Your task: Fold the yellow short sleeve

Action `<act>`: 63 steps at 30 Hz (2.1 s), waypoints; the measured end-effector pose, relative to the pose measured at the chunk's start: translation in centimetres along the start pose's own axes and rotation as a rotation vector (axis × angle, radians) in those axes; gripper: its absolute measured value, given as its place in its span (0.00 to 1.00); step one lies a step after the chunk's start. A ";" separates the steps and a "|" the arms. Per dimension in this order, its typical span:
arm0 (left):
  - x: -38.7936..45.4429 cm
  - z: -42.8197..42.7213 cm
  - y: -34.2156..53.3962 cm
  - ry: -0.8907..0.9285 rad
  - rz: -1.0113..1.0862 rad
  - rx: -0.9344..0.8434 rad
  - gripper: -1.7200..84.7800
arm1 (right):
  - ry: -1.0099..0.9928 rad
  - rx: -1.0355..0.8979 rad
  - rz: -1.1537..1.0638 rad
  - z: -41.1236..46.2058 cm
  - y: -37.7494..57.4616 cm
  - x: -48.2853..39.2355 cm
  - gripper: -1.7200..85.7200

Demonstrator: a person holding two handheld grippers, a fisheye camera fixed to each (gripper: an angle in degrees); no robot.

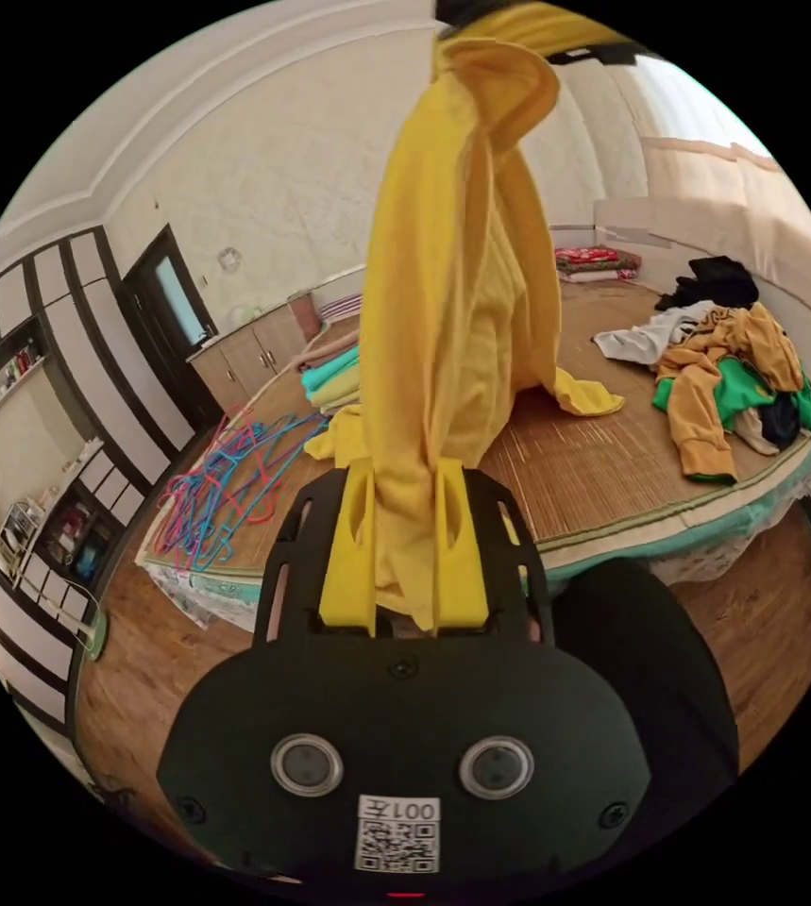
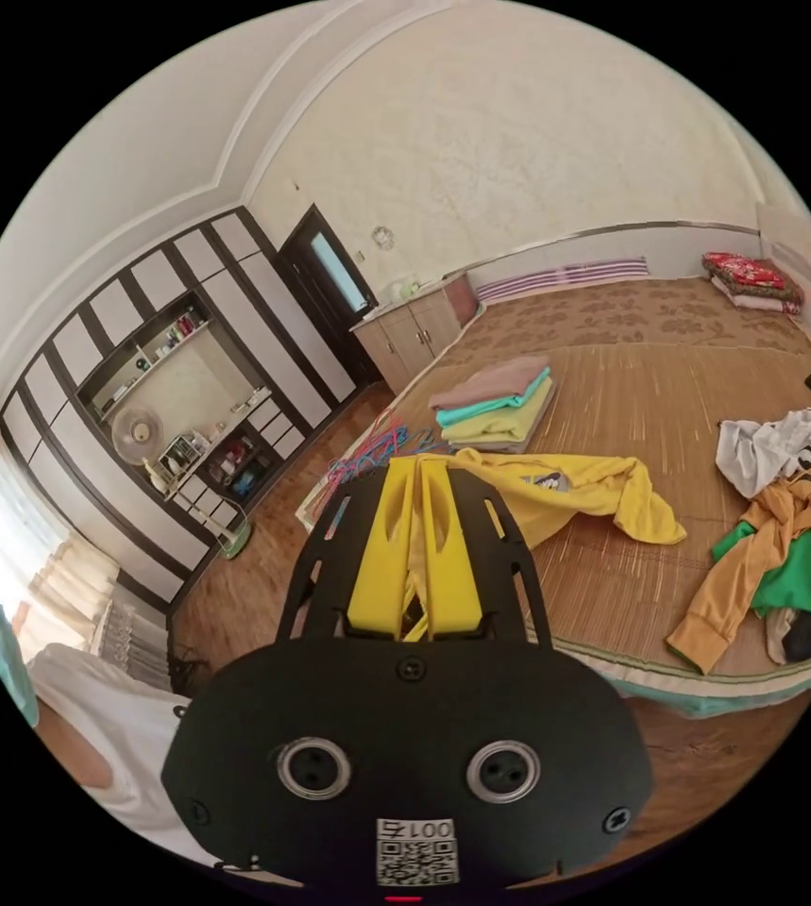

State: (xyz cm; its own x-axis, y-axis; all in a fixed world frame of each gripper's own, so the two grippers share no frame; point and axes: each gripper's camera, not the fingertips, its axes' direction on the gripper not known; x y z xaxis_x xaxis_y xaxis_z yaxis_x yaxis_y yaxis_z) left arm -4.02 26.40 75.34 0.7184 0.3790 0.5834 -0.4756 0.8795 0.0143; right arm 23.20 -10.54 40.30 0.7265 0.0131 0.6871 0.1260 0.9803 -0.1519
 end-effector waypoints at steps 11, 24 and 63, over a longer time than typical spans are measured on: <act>-13.7 -9.1 1.0 0.261 0.266 0.170 0.05 | -0.027 0.020 -0.073 -2.8 2.1 -1.1 0.03; -21.0 -11.1 5.5 1.121 0.779 -0.182 0.02 | -0.029 -0.485 -0.117 -2.1 16.4 0.7 0.03; -16.6 -18.2 7.8 0.821 0.646 -0.438 0.03 | 0.027 -0.390 0.133 -4.6 26.6 4.6 0.03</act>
State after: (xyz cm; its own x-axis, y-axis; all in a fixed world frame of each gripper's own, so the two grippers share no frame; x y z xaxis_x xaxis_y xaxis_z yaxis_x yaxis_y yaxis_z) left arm -10.41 32.21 50.95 0.5954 0.7311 -0.3331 -0.7755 0.4145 -0.4762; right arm 32.98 14.66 36.15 0.7707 0.1242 0.6250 0.2725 0.8223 -0.4995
